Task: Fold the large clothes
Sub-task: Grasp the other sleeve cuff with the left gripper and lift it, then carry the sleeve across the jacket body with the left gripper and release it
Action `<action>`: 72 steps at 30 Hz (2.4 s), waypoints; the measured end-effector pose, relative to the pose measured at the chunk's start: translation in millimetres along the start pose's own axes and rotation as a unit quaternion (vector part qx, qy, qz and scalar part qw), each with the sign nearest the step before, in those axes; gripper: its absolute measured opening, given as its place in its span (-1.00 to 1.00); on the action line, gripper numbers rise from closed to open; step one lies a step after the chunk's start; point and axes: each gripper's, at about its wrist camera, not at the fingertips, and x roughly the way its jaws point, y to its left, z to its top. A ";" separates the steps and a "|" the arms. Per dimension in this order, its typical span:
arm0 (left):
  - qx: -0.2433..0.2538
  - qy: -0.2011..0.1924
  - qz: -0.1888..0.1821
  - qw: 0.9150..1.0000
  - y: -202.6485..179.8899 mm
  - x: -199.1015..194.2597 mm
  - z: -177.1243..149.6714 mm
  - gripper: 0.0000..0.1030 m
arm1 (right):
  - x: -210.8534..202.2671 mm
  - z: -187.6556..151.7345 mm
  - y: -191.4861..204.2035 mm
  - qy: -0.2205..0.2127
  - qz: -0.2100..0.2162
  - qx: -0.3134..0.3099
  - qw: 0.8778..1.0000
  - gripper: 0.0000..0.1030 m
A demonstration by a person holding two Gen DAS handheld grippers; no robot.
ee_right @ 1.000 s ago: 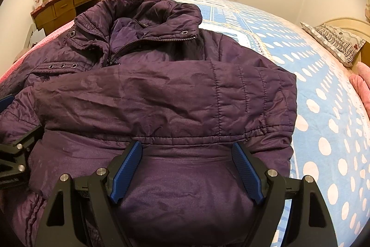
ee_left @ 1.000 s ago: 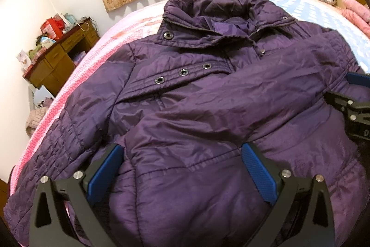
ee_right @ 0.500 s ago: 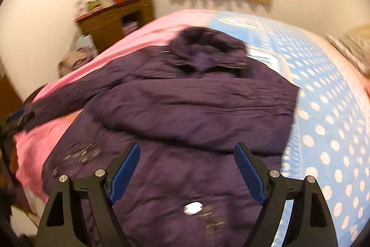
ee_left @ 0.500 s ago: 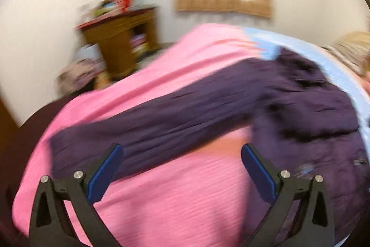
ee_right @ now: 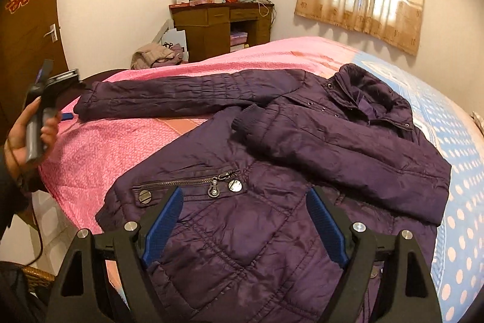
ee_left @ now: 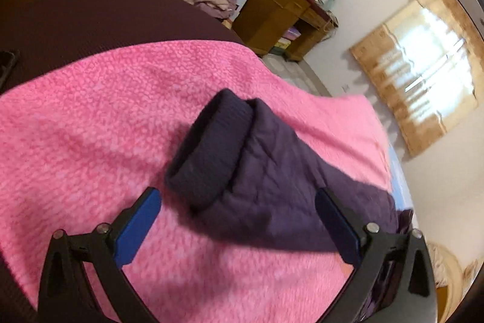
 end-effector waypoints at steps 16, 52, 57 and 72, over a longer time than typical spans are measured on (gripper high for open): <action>0.130 -0.113 -0.020 0.985 -124.0 -17.9 39.7 -0.56 | -9.8 -22.8 -44.5 -0.014 -0.011 0.080 0.997 0.62; 0.624 -0.095 -0.270 0.727 -368.3 -101.4 -319.9 0.93 | -73.6 -136.2 -211.1 -0.024 -0.108 0.318 0.941 0.62; 0.647 -0.140 -0.189 0.726 -357.7 -66.9 -297.4 1.00 | -76.7 -101.9 -234.0 -0.044 -0.078 0.324 0.942 0.62; 0.521 -0.077 -0.045 0.849 -288.4 15.5 -176.6 1.00 | 34.9 -34.9 -274.1 0.009 0.011 0.350 0.937 -0.90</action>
